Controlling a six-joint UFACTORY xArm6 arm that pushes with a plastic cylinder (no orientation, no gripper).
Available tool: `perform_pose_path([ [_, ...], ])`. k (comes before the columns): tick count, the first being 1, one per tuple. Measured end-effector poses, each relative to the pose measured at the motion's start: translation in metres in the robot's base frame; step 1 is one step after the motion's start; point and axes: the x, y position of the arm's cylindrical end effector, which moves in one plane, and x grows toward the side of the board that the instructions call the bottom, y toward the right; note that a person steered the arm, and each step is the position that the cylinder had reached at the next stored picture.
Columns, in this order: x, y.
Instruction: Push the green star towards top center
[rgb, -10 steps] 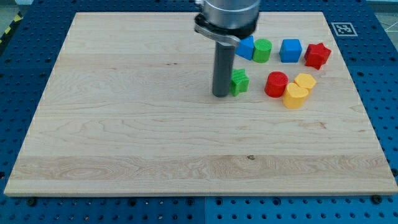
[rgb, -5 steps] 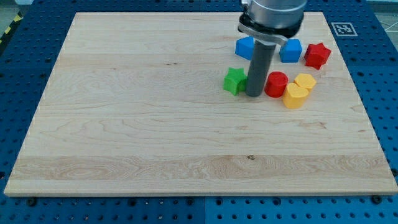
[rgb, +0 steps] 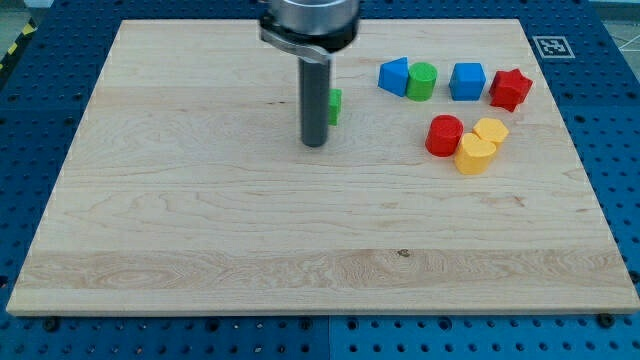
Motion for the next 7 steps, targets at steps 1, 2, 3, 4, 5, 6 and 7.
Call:
perform_pose_path([
  [1, -0.036, -0.008],
  [2, -0.06, -0.005],
  [3, -0.065, -0.005],
  [4, -0.038, -0.018],
  [5, -0.007, -0.002],
  [6, -0.008, 0.023],
  [7, -0.047, 0.028],
])
